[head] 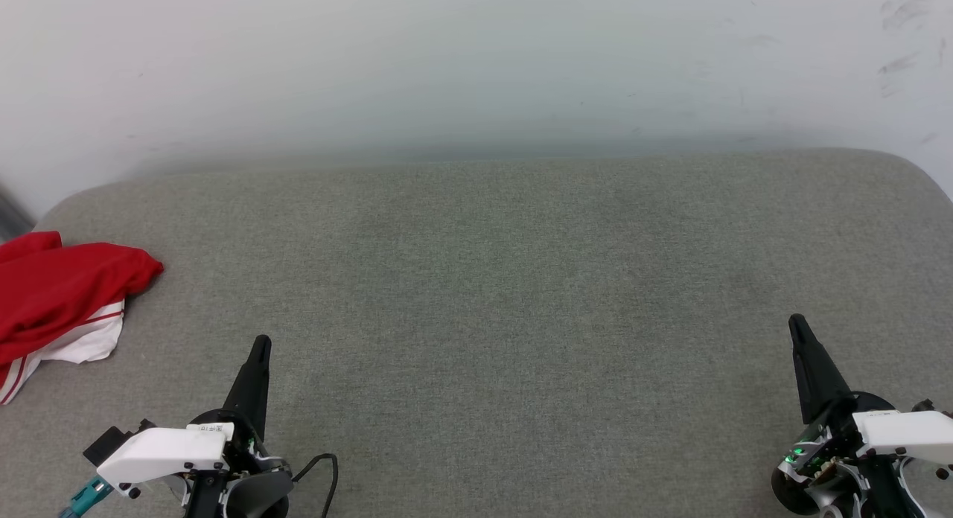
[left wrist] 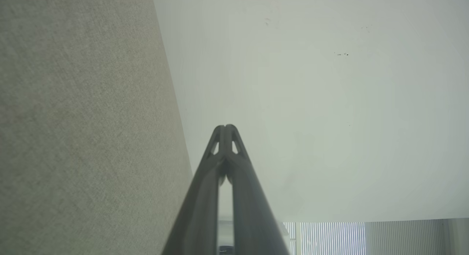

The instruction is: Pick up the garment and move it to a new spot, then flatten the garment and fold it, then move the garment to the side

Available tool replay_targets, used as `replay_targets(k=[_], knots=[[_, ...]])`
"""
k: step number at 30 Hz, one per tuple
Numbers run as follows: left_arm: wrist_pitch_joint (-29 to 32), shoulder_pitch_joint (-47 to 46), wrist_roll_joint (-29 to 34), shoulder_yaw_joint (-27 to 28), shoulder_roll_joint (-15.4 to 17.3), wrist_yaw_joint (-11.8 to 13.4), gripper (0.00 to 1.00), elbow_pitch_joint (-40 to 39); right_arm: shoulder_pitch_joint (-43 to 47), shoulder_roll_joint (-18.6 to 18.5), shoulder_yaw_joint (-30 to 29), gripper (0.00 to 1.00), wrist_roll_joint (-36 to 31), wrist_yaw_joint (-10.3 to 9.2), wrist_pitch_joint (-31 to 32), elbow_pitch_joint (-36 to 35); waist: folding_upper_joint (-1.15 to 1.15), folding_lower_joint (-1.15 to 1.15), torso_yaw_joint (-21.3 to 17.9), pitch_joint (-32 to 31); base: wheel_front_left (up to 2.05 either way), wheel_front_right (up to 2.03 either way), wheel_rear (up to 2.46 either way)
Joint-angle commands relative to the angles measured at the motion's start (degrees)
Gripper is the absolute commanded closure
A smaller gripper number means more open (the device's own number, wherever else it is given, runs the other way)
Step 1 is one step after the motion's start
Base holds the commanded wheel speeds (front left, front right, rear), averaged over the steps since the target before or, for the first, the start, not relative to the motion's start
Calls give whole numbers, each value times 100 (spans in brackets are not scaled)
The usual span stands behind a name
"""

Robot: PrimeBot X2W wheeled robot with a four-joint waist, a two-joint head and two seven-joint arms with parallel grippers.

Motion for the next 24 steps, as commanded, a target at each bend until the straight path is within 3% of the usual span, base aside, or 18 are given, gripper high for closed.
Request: replay_targets(k=[1,22,23,24], knots=[[20,-51,9,9,-4,-15,100,0,-61,13,1,100,-24,0,4,5,0,0,0,0,0,0,0],[20,-51,9,9,-4,-15,100,0,-61,13,2,100,-24,0,4,5,0,0,0,0,0,0,0],[-6,7,-1,-3,-1,1,0,15,9,1,0,0,2,0,-5,15,0,0,0,0,0,0,0],[-10,29,0,-8,-8,2,0,55,37,3,3,0,2,0,-7,55,0,0,0,0,0,0,0]])
